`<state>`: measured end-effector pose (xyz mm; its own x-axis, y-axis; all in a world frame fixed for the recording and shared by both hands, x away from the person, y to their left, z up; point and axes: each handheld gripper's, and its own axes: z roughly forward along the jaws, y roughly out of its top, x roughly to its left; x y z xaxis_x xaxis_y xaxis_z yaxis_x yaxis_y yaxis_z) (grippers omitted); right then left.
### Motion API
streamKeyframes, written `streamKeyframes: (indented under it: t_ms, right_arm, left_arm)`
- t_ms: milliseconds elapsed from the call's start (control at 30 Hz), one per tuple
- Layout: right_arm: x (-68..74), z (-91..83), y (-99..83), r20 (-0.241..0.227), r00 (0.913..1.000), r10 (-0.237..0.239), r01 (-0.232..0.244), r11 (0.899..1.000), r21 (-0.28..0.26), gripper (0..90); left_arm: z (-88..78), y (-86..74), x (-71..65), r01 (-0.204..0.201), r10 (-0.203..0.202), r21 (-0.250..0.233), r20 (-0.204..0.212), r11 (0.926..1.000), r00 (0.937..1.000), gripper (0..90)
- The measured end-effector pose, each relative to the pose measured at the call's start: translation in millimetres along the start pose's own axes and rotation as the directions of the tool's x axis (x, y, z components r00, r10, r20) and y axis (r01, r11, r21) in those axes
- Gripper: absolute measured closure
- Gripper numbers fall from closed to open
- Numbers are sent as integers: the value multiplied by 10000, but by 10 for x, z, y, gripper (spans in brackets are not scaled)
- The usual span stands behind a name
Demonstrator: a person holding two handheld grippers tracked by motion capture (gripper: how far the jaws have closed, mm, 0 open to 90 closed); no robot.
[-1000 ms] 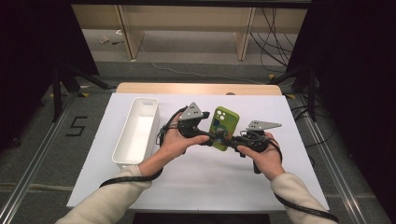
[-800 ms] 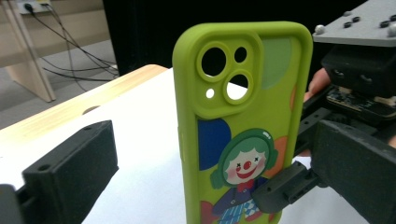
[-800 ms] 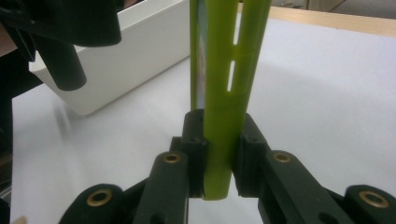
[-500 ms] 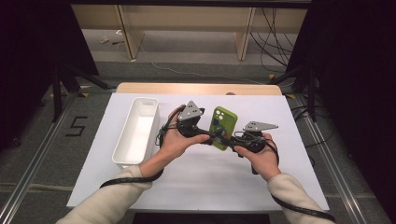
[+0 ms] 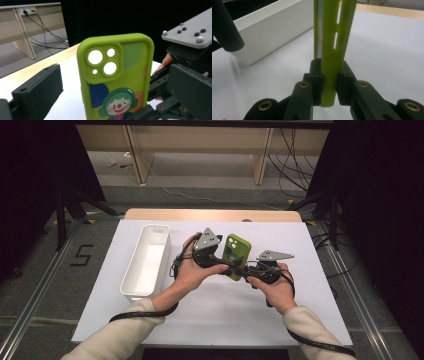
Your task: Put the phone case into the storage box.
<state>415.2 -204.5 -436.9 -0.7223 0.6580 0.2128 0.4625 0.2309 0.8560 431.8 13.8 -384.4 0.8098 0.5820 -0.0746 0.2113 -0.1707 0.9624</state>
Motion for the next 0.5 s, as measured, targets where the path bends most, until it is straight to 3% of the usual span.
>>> streamKeyframes:
  t_ms: [500]
  right_arm:
    - [45,46,-20,128,9999,22,-23,10000,65,779]
  left_arm:
    - [103,0,-21,155,-158,-110,-257,9998,9995,0]
